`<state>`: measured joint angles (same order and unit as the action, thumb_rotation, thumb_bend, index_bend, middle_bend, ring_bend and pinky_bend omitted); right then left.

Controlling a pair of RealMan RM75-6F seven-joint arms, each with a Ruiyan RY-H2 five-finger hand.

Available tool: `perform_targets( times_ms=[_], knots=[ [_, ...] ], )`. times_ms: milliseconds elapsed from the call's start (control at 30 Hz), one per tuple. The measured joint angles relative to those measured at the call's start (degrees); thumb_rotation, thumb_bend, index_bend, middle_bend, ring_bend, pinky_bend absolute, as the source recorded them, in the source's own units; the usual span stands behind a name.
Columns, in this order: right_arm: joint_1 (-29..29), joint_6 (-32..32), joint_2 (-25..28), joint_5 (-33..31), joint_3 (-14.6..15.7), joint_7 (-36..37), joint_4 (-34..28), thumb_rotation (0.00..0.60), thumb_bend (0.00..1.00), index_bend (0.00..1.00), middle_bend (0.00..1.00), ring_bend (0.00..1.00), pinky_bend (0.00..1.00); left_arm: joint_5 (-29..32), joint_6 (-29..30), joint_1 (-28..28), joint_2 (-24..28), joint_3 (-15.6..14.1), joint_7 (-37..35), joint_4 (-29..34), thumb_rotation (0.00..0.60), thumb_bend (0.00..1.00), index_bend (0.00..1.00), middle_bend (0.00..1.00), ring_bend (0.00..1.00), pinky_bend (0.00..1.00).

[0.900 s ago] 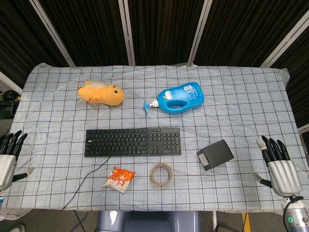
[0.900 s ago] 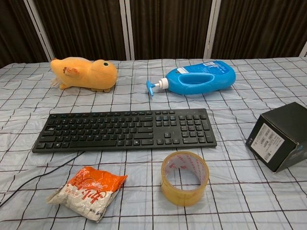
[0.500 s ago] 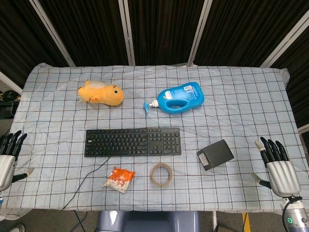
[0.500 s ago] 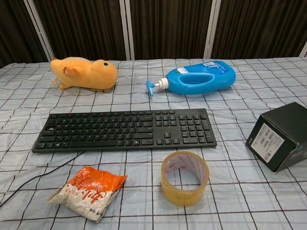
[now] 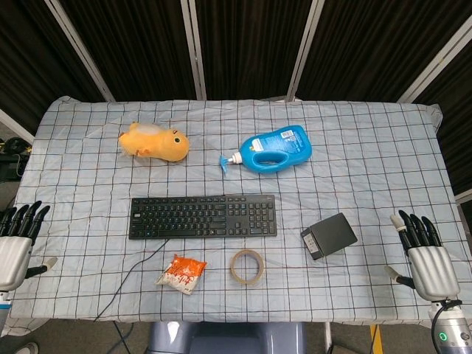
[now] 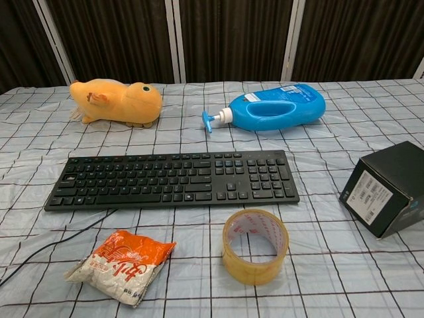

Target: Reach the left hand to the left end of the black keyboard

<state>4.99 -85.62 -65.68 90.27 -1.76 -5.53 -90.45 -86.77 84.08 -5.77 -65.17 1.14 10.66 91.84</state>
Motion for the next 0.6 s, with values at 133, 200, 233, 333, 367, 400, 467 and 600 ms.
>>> perform_targets(
  times_ms=[133, 200, 233, 333, 367, 400, 467, 600],
  knots=[
    [-0.1, 0.04, 0.16, -0.1, 0.07, 0.44, -0.18, 0.6, 0.1, 0.0, 0.0, 0.0, 0.03, -0.12, -0.54, -0.74, 0.48, 0.28, 1.83, 2.32, 0.6, 0.51, 0.0, 0.19, 0.15, 0.18],
    [-0.14, 0.08, 0.21, -0.34, 0.02, 0.67, -0.27, 0.6, 0.1, 0.0, 0.0, 0.0, 0.03, -0.38, -0.84, -1.24, 0.65, 0.53, 1.37, 3.66, 0.6, 0.64, 0.0, 0.47, 0.38, 0.36],
    [-0.15, 0.14, 0.26, -0.46, -0.01, 0.76, -0.35, 0.6, 0.1, 0.0, 0.0, 0.0, 0.03, -0.28, -1.24, -1.65, 0.82, 0.76, 1.17, 4.6, 0.6, 0.71, 0.0, 0.59, 0.49, 0.42],
    [-0.15, 0.18, 0.29, -0.64, -0.13, 0.85, -0.48, 0.6, 0.1, 0.0, 0.0, 0.0, 0.03, 0.84, -3.39, -3.17, 1.43, 1.51, 3.4, 8.09, 0.6, 0.84, 0.0, 0.76, 0.64, 0.5],
    [-0.16, 0.17, 0.29, -0.7, -0.18, 0.89, -0.49, 0.6, 0.1, 0.0, 0.0, 0.0, 0.03, 1.46, -4.47, -3.84, 1.66, 1.76, 4.86, 9.5, 0.6, 0.88, 0.0, 0.79, 0.66, 0.52],
    [-0.15, 0.18, 0.29, -0.74, -0.2, 0.93, -0.47, 0.6, 0.1, 0.0, 0.0, 0.0, 0.03, 2.21, -5.74, -4.58, 1.91, 2.02, 6.55, 10.98, 0.6, 0.93, 0.0, 0.8, 0.68, 0.53],
    [-0.15, 0.22, 0.3, -0.81, -0.23, 1.04, -0.44, 0.6, 0.11, 0.0, 0.0, 0.0, 0.03, 4.4, -8.87, -6.4, 2.43, 2.61, 10.93, 14.26, 0.6, 0.98, 0.0, 0.81, 0.7, 0.54],
    [-0.1, 0.62, 0.48, -1.13, -0.24, 1.65, -0.42, 0.6, 0.11, 0.0, 0.0, 0.0, 0.03, 10.3, -14.53, -10.08, 2.8, 3.43, 20.1, 18.57, 0.6, 1.0, 0.0, 0.82, 0.71, 0.56]
  ],
)
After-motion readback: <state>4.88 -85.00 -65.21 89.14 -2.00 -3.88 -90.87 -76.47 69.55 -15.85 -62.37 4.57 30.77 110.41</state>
